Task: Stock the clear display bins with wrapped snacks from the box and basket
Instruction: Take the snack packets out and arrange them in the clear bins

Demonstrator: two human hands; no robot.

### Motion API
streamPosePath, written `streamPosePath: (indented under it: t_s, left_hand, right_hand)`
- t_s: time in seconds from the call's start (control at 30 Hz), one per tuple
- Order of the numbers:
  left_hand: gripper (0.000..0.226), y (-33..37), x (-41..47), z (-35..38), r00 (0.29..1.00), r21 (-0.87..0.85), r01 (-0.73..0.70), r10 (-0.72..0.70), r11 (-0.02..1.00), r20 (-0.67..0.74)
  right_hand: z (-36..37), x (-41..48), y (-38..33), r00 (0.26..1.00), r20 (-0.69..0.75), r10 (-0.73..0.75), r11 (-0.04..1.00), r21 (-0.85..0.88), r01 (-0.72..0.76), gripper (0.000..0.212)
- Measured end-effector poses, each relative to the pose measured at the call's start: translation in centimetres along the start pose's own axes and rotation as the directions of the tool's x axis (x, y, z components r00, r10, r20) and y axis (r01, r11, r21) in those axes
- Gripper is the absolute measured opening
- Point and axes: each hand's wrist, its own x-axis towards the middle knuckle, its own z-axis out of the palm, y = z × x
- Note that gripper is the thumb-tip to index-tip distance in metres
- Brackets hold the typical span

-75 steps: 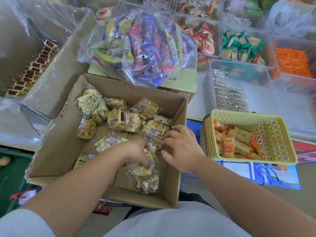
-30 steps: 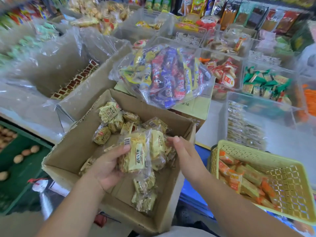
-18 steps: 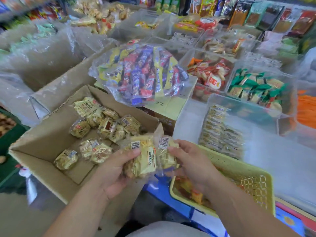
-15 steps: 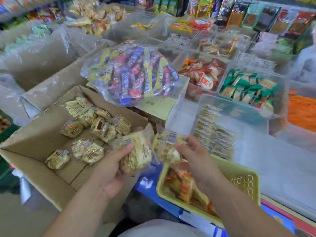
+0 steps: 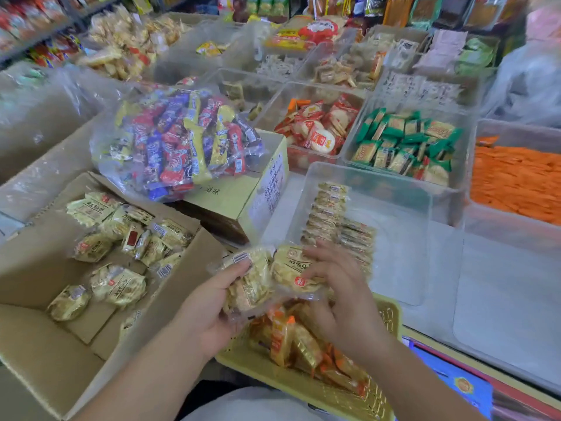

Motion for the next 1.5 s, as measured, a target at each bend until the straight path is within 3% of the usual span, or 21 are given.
streamPosePath:
  t_s: [0.13, 0.27, 0.4, 0.53, 0.73, 0.83, 0.93, 1.07, 1.23, 1.37, 1.5]
  left_hand:
    - [0.054, -0.4, 1.3, 2.6, 1.0, 0.064, 0.004, -0.005, 0.998, 0.01]
    - [0.056, -0.3, 2.6, 4.7, 0.999, 0.156, -0.016, 0.011, 0.988, 0.033]
    - [0.06, -0.2, 4.1, 6.6, 0.999, 0.22, -0.046, 0.04, 0.974, 0.029]
    - [0.051, 0.1, 6.1, 7.9, 0.995, 0.253, -0.061, 0.04, 0.966, 0.087]
    - [0.107, 0.3, 9.2, 8.3, 0.993, 0.245, -0.083, 0.061, 0.966, 0.097]
    - [0.106, 0.3, 10.1, 7.8, 0.994, 0.233, -0.064, 0.042, 0.97, 0.098]
    - [0.098, 0.4, 10.5, 7.3, 0.994, 0.2, -0.042, 0.02, 0.979, 0.11]
    - [0.117, 0.3, 10.7, 6.8, 0.988, 0.131, -0.025, 0.005, 0.991, 0.152]
    - [0.129, 0.4, 10.9, 6.4, 0.982, 0.061, -0.032, 0.02, 0.998, 0.189]
    - [0.103, 0.4, 11.1, 6.0, 0.978, 0.042, -0.026, 0.017, 0.999, 0.206]
    - [0.097, 0.2, 11.5, 5.7, 0.977, 0.036, -0.019, 0.011, 0.999, 0.213]
  right_hand:
    - [-1.0, -0.7, 1.2, 0.987, 0.041, 0.156, 0.987, -0.039, -0.154, 0.022]
    - [-2.0, -0.8, 2.6, 0.978, -0.026, 0.208, 0.972, -0.108, -0.21, 0.025]
    - [-2.9, -0.4, 4.7, 0.964, -0.023, 0.266, 0.96, -0.088, -0.267, 0.029]
    - [-3.7, 0.7, 6.7, 0.937, -0.108, 0.331, 0.939, -0.056, -0.338, 0.033]
    - [-5.5, 3.7, 11.0, 0.938, -0.173, 0.301, 0.939, -0.118, -0.324, 0.03]
    - [-7.1, 6.3, 14.3, 0.919, -0.196, 0.343, 0.893, -0.237, -0.384, 0.03]
    - [-8.2, 9.0, 17.7, 0.901, -0.133, 0.413, 0.832, -0.347, -0.432, 0.032]
    - [-8.0, 11.5, 21.5, 0.875, 0.018, 0.484, 0.774, -0.475, -0.419, 0.032]
    - [-7.1, 12.5, 23.8, 0.751, 0.217, 0.624, 0.639, -0.695, -0.33, 0.04]
    - [-7.3, 12.8, 24.0, 0.715, 0.37, 0.593, 0.653, -0.741, -0.158, 0.037]
    - [-7.4, 13.3, 24.0, 0.667, 0.427, 0.611, 0.666, -0.732, -0.141, 0.037]
